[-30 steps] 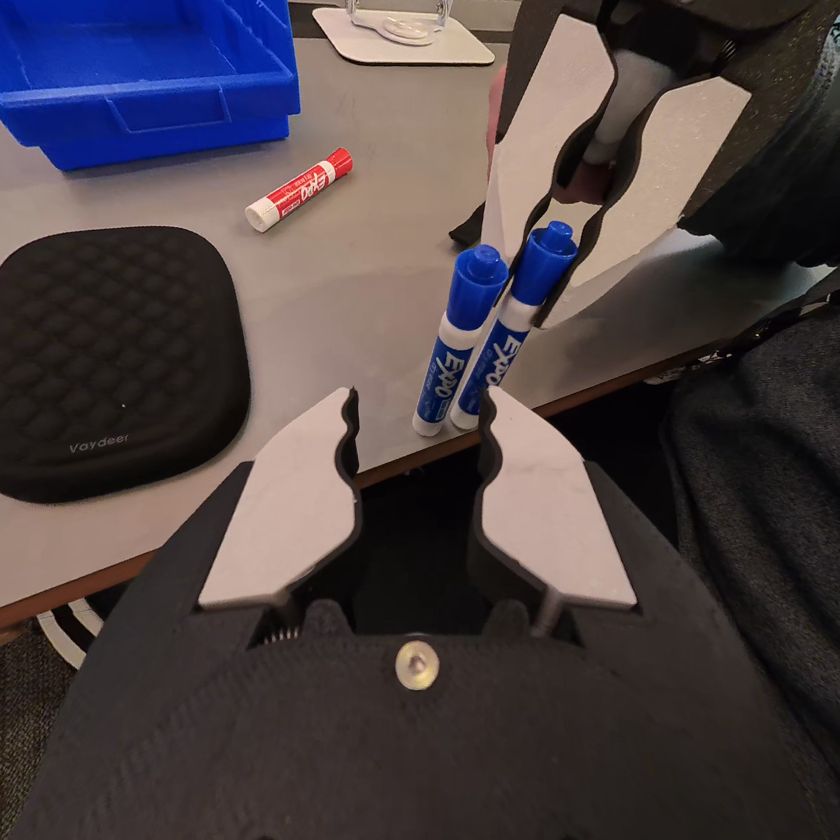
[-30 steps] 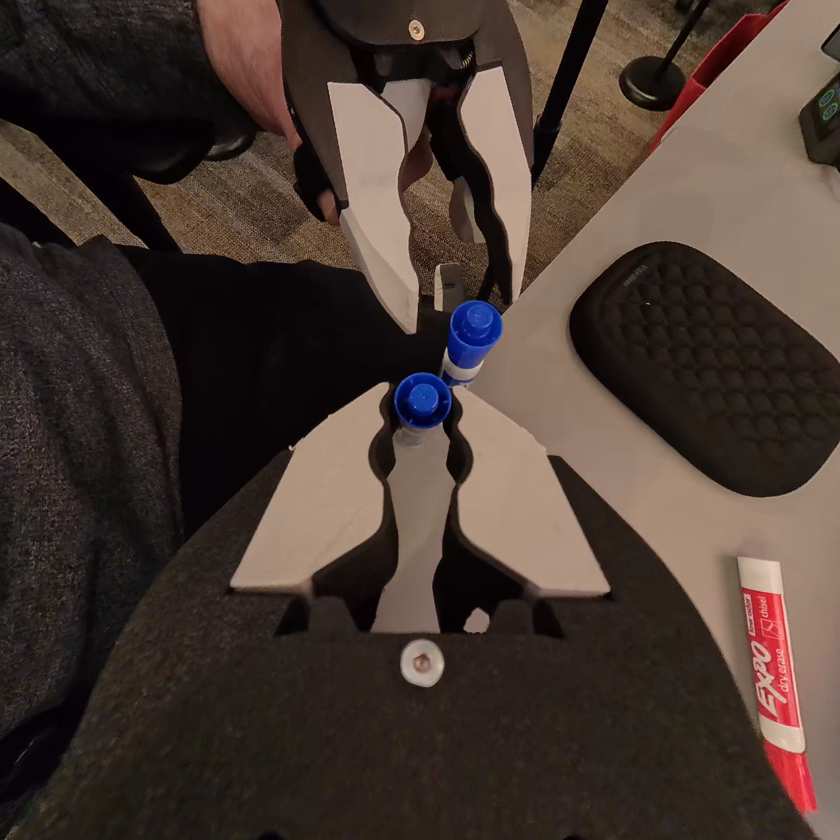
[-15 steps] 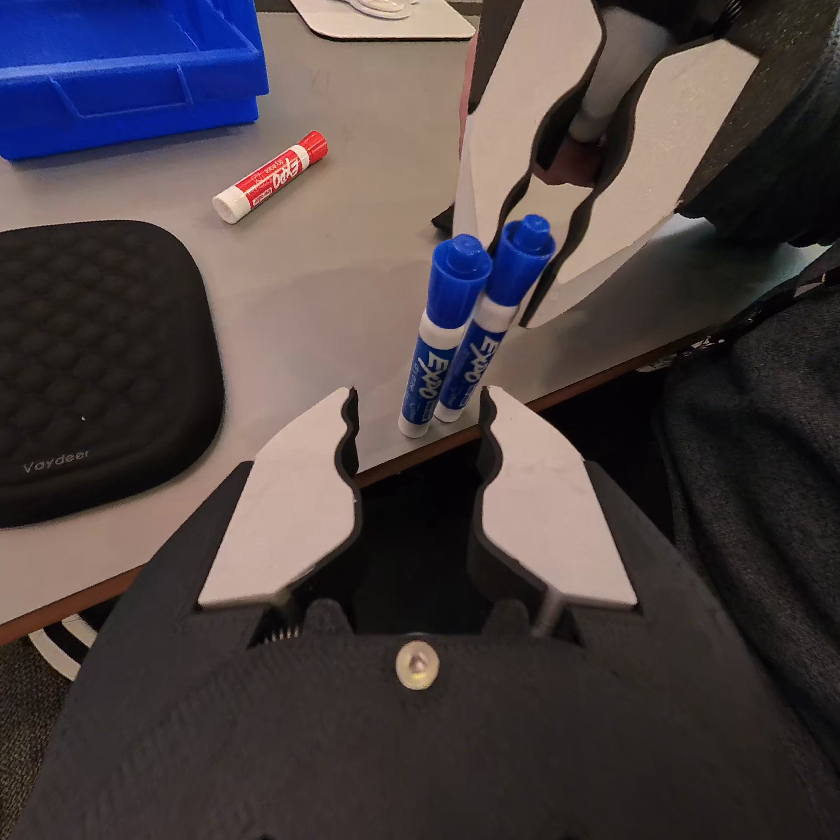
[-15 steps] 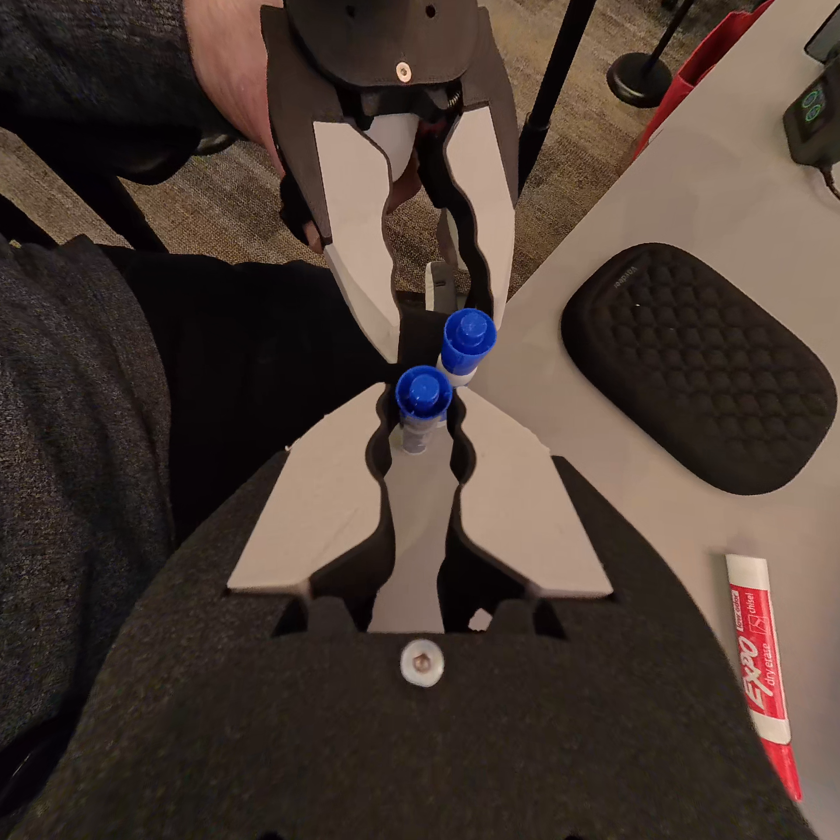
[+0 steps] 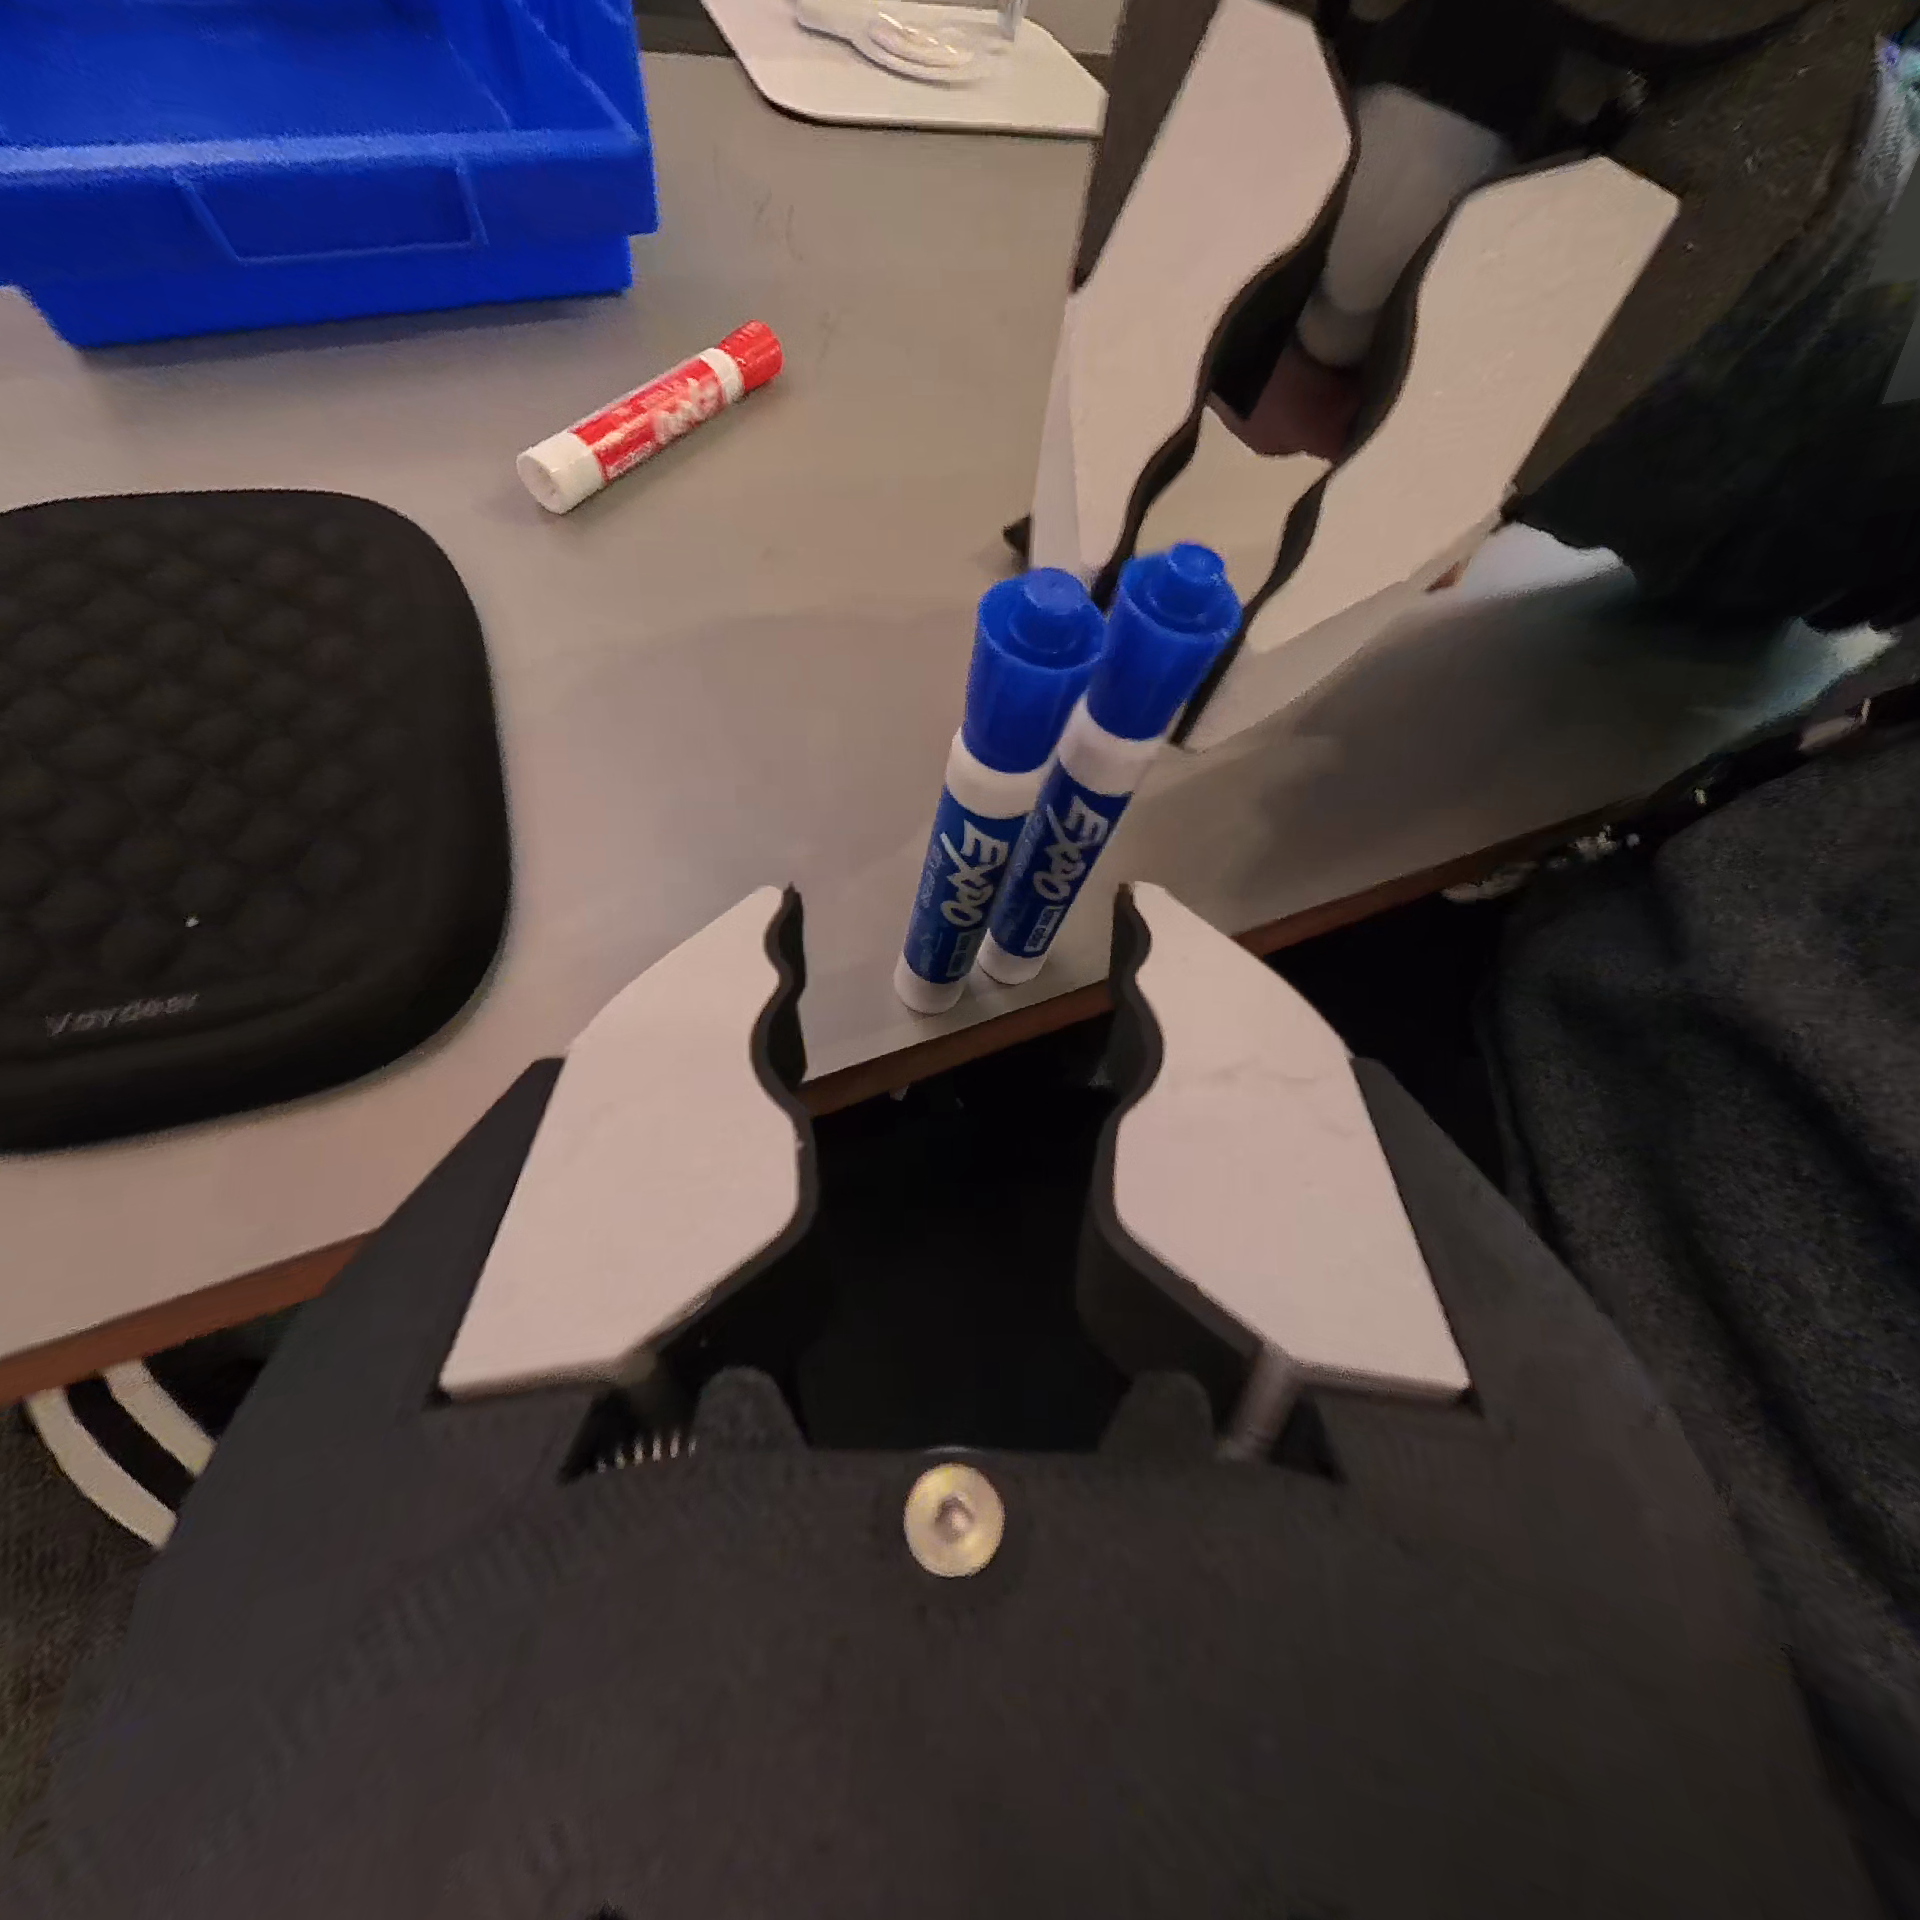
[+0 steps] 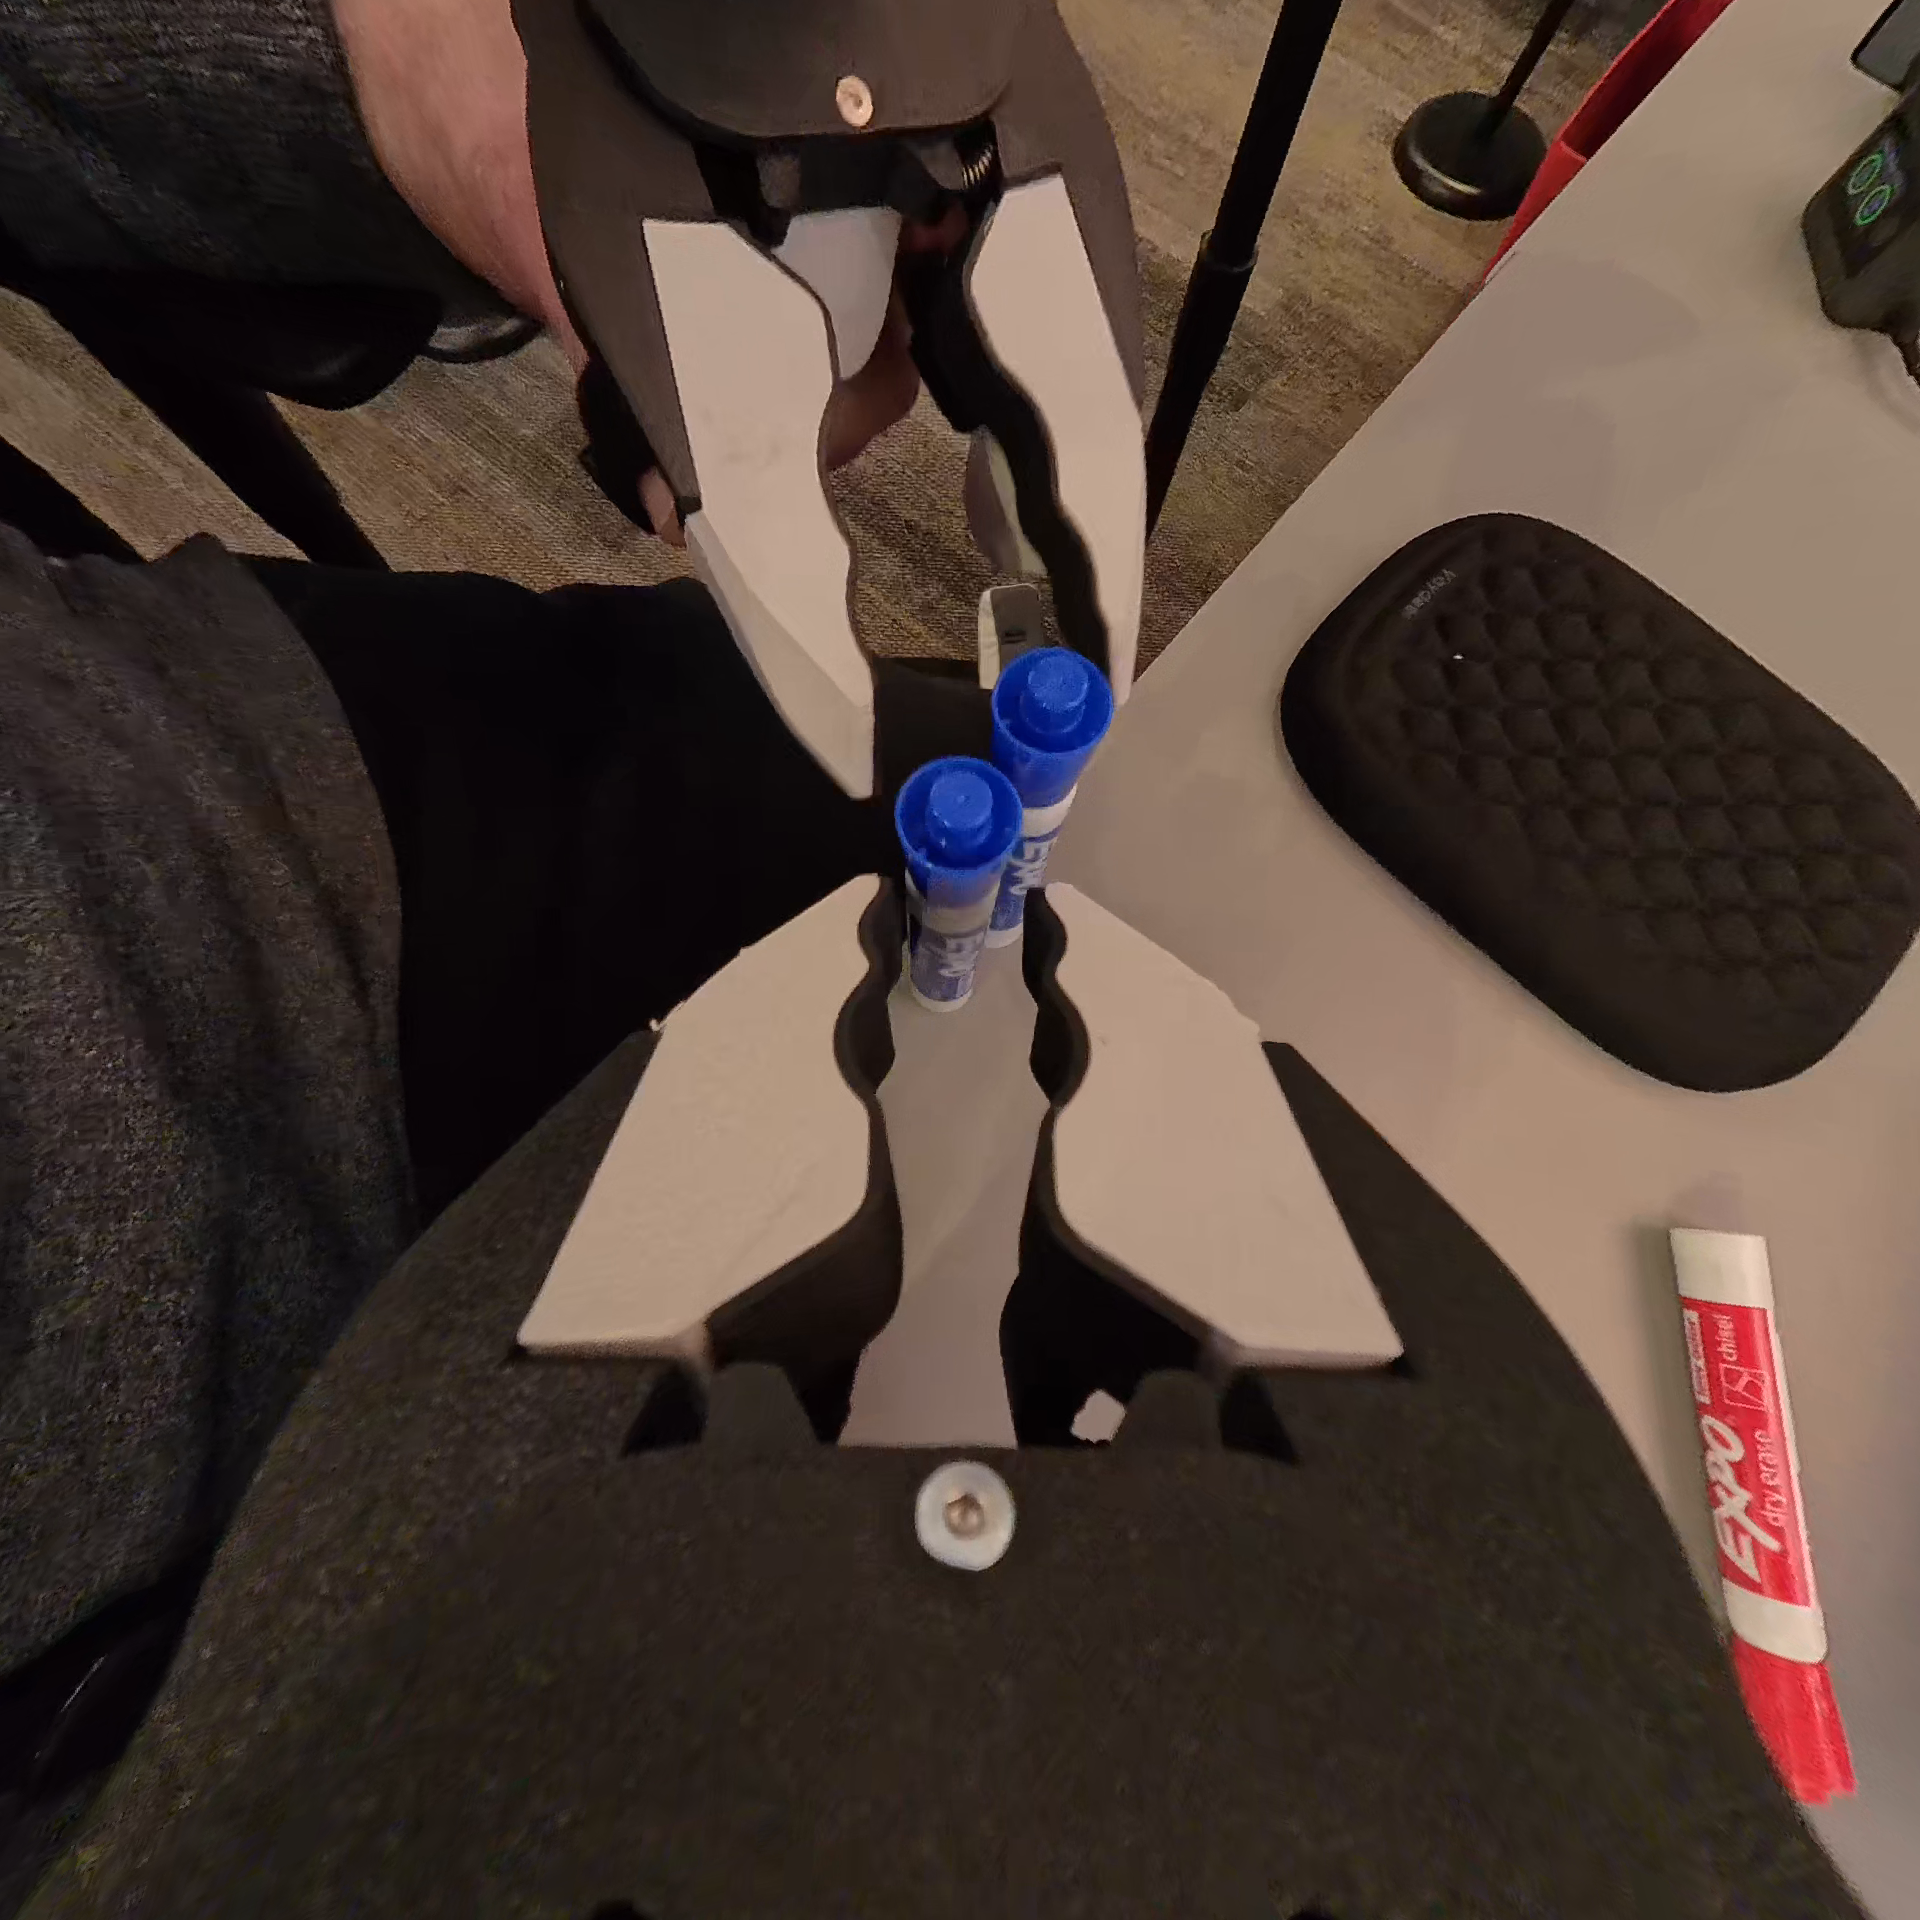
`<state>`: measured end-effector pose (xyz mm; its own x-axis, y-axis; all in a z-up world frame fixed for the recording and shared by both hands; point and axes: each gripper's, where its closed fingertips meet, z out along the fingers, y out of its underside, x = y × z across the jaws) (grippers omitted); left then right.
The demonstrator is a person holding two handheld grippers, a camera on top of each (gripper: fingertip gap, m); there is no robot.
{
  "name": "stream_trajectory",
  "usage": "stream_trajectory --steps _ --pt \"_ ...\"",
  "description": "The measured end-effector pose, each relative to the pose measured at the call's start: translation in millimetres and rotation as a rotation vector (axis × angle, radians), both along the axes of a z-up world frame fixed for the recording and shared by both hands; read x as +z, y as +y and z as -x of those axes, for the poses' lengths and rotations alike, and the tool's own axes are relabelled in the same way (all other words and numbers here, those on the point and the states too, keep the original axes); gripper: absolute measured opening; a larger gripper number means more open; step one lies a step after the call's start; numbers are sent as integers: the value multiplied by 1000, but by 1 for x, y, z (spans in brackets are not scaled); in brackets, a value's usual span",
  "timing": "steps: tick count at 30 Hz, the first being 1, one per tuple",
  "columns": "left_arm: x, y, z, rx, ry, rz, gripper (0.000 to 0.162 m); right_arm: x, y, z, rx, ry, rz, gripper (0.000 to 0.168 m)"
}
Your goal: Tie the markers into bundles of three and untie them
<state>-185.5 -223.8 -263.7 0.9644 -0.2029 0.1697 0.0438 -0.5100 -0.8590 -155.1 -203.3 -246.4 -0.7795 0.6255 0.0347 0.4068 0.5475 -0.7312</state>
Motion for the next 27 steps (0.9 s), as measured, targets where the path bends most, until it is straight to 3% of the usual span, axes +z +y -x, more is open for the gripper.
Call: stream_trajectory --steps 3,10,12,16,27 --pt "11 1 -5 106 -87 -71 65 -3 10 -3 -8 -7 9 22" --pt "1 5 -11 426 13 -214 91 -21 32 -13 -19 -26 103 20" --pt "6 9 -7 462 84 -300 115 -26 35 -15 -18 -35 116 19" --pt "1 22 -4 476 123 -343 129 -30 38 -17 -20 -40 156 18" --pt "-7 61 -11 468 148 -433 112 -36 41 -11 -40 -27 210 14"
